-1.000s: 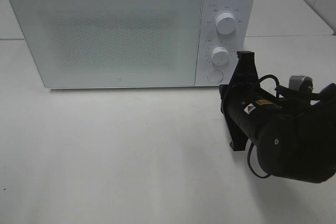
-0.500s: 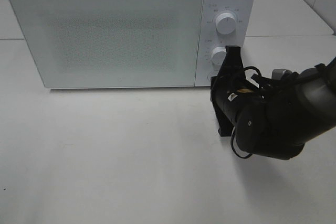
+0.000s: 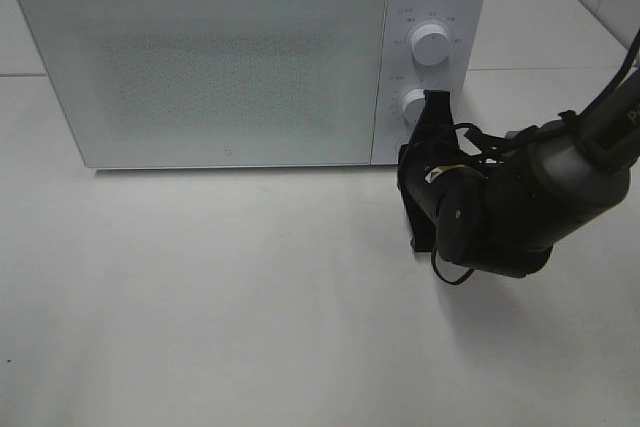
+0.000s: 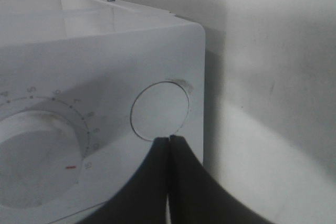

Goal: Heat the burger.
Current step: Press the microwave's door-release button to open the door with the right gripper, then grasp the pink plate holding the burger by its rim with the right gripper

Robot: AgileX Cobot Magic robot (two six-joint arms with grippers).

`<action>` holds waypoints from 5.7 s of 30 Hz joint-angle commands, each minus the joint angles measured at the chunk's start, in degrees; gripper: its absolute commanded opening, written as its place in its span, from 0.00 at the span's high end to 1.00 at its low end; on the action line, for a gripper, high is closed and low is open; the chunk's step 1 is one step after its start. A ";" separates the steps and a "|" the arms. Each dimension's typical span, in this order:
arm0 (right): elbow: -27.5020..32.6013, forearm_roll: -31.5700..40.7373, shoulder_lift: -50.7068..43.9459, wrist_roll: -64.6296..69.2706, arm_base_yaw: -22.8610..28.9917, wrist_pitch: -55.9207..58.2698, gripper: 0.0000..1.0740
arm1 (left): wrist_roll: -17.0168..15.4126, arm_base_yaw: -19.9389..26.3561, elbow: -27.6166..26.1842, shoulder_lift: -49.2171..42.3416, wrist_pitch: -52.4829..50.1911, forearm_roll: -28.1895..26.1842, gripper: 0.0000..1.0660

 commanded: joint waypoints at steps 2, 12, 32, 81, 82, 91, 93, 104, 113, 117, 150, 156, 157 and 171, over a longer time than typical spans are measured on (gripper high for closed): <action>-2.06 -2.29 1.43 0.46 -1.49 0.63 1.00 | -0.23 0.06 0.23 -1.20 -0.06 -0.57 0.06; -4.13 -2.46 3.09 -0.46 -2.81 0.46 1.00 | -0.23 0.06 0.23 -1.20 -0.06 -0.57 0.06; -8.25 -1.03 5.16 -2.23 -2.81 -5.33 1.00 | -0.23 0.06 0.23 -1.20 -0.06 -0.57 0.06; -7.85 -3.61 1.26 -3.61 -4.64 6.53 1.00 | -0.23 0.06 0.23 -1.20 -0.06 -0.57 0.06; -7.39 -3.61 1.15 -3.55 -4.64 6.76 1.00 | -0.23 0.06 0.23 -1.20 -0.06 -0.57 0.06; -1.66 -2.23 -2.69 -5.56 -3.95 9.22 1.00 | -0.23 0.06 0.23 -1.20 -0.06 -0.57 0.06; 0.46 -2.23 -4.70 -6.99 -3.95 9.74 1.00 | -0.23 0.06 0.23 -1.20 -0.06 -0.57 0.06; 6.65 -7.05 -15.24 -17.42 -3.95 19.37 1.00 | -0.23 0.06 0.23 -1.20 -0.06 -0.57 0.06; 7.05 -13.35 -22.46 -40.68 -4.18 39.88 1.00 | -0.23 0.06 0.23 -1.20 -0.06 -0.57 0.06; 7.05 -13.87 -24.47 -48.19 -4.70 45.66 1.00 | -0.23 0.06 0.23 -1.20 -0.06 -0.57 0.06; -10.94 -26.24 -29.28 -134.36 -8.77 103.19 0.95 | -0.23 0.06 0.23 -1.20 -0.06 -0.57 0.06; -10.94 -26.30 -29.28 -149.83 -8.65 103.93 0.93 | -0.23 0.06 0.23 -1.20 -0.06 -0.57 0.06; -10.94 -27.04 -29.28 -153.55 -8.65 103.93 0.93 | -0.23 0.06 0.23 -1.20 -0.06 -0.57 0.06; -14.55 -35.87 -29.28 -156.02 -8.02 102.56 0.63 | -0.23 0.06 0.23 -1.20 -0.06 -0.57 0.06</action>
